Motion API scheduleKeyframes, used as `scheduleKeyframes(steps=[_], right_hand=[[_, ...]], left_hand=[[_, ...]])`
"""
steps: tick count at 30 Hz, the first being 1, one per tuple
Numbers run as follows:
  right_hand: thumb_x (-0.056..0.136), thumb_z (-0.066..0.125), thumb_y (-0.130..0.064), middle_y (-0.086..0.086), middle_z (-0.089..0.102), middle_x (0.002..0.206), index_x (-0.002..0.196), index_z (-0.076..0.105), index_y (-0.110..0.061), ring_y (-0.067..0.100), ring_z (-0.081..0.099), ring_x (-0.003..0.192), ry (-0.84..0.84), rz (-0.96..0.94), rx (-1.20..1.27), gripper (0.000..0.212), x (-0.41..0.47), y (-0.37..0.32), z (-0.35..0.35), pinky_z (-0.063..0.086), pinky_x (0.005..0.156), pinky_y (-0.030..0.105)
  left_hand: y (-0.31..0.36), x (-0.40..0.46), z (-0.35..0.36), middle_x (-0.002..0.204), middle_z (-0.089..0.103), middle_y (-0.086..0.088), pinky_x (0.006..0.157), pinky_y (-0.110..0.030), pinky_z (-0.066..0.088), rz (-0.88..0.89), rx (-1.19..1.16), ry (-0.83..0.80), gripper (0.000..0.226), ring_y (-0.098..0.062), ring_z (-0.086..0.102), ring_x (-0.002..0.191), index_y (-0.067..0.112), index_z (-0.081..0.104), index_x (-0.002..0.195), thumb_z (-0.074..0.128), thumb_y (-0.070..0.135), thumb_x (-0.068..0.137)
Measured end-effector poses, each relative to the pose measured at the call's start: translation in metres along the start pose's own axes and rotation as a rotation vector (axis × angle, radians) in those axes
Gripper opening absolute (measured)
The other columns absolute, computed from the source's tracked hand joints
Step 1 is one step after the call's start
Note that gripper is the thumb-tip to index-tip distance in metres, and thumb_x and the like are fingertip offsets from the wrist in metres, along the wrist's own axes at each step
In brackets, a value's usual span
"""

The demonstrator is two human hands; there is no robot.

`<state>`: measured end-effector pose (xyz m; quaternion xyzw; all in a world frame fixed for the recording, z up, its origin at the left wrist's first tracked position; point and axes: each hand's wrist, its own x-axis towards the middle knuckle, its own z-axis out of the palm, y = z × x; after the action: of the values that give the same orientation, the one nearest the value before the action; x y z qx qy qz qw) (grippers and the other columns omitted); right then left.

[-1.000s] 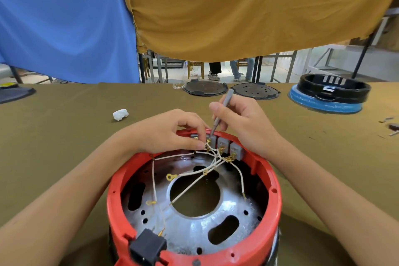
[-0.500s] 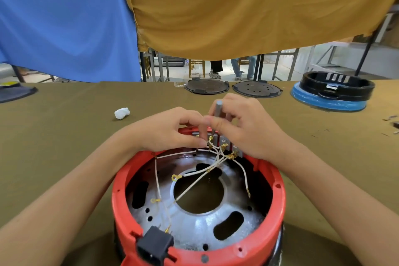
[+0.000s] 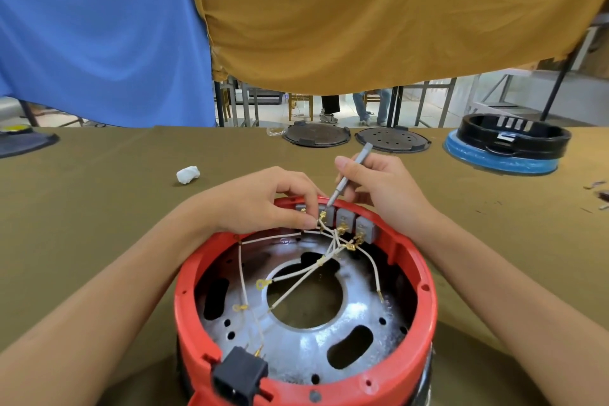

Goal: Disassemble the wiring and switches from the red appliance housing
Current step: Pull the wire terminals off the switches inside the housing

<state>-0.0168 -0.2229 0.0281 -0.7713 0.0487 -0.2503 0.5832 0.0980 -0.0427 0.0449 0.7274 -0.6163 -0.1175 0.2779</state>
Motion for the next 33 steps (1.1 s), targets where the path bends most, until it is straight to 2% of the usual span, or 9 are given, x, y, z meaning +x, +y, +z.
scheduleKeyframes(steps=[4,9,11,13,17,20,25,29,33], right_hand=[[0.099,0.061,-0.026,0.011,0.065,0.064,0.080,0.067,-0.005,0.011,0.061,0.056,0.007,-0.168,-0.129,0.029,-0.006,-0.005,-0.001,0.053,0.065,0.026],[0.096,0.065,-0.028,-0.002,0.068,0.064,0.079,0.068,-0.014,0.009,0.065,0.058,-0.073,-0.314,-0.352,0.022,-0.011,-0.012,-0.002,0.052,0.061,0.024],[0.096,0.065,-0.028,0.000,0.069,0.066,0.080,0.068,-0.014,0.011,0.066,0.060,-0.038,-0.338,-0.346,0.022,-0.012,-0.013,-0.002,0.055,0.062,0.029],[0.096,0.065,-0.028,0.003,0.070,0.068,0.080,0.068,-0.014,0.013,0.067,0.061,-0.015,-0.343,-0.341,0.022,-0.012,-0.014,-0.002,0.056,0.065,0.035],[0.096,0.065,-0.028,0.002,0.069,0.068,0.080,0.068,-0.014,0.011,0.068,0.062,-0.040,-0.348,-0.374,0.021,-0.014,-0.015,-0.001,0.056,0.066,0.037],[0.096,0.065,-0.025,0.003,0.069,0.070,0.082,0.068,-0.011,0.012,0.068,0.062,-0.014,-0.349,-0.324,0.021,-0.014,-0.015,-0.002,0.056,0.066,0.038],[0.096,0.066,-0.025,0.001,0.069,0.069,0.080,0.068,-0.012,0.009,0.068,0.061,-0.023,-0.350,-0.345,0.020,-0.014,-0.016,0.000,0.056,0.064,0.031],[0.095,0.066,-0.027,0.000,0.069,0.068,0.080,0.068,-0.016,0.008,0.067,0.062,-0.036,-0.392,-0.388,0.019,-0.014,-0.016,-0.002,0.055,0.063,0.029],[0.096,0.067,-0.026,0.000,0.069,0.066,0.080,0.068,-0.013,0.009,0.067,0.061,-0.049,-0.372,-0.343,0.020,-0.012,-0.013,-0.002,0.055,0.064,0.029]], left_hand=[[0.002,-0.001,-0.001,0.119,0.065,0.010,0.104,-0.018,0.038,-0.002,0.006,-0.004,0.003,0.006,0.055,0.119,0.022,0.072,0.087,0.072,0.024,0.090],[0.003,0.001,-0.001,0.114,0.066,0.004,0.103,-0.036,0.043,0.003,0.026,0.006,0.002,-0.009,0.062,0.110,0.023,0.071,0.089,0.072,0.024,0.089],[0.003,0.000,-0.001,0.116,0.066,0.006,0.105,-0.033,0.042,-0.001,0.017,0.004,0.002,-0.003,0.060,0.113,0.022,0.071,0.088,0.072,0.024,0.089],[0.002,0.000,-0.001,0.118,0.065,0.009,0.106,-0.030,0.040,-0.004,0.015,-0.001,0.003,0.003,0.057,0.116,0.023,0.072,0.088,0.072,0.025,0.089],[0.002,0.001,-0.001,0.115,0.066,0.007,0.104,-0.035,0.043,-0.004,0.016,0.004,0.003,-0.005,0.061,0.111,0.023,0.071,0.088,0.072,0.025,0.089],[0.002,0.000,-0.001,0.117,0.065,0.010,0.105,-0.029,0.040,-0.003,0.013,-0.001,0.003,0.003,0.058,0.114,0.023,0.072,0.088,0.072,0.025,0.089],[0.003,0.000,-0.001,0.115,0.066,0.008,0.104,-0.030,0.041,0.005,0.016,0.002,0.004,0.003,0.058,0.112,0.020,0.072,0.088,0.073,0.024,0.089],[0.004,0.000,-0.001,0.114,0.066,0.005,0.103,-0.041,0.042,0.004,0.028,0.002,0.004,-0.010,0.062,0.109,0.021,0.071,0.089,0.072,0.025,0.089],[0.004,0.000,-0.001,0.114,0.066,0.003,0.103,-0.036,0.041,-0.001,0.024,0.003,0.004,-0.007,0.061,0.111,0.020,0.072,0.089,0.073,0.024,0.089]])
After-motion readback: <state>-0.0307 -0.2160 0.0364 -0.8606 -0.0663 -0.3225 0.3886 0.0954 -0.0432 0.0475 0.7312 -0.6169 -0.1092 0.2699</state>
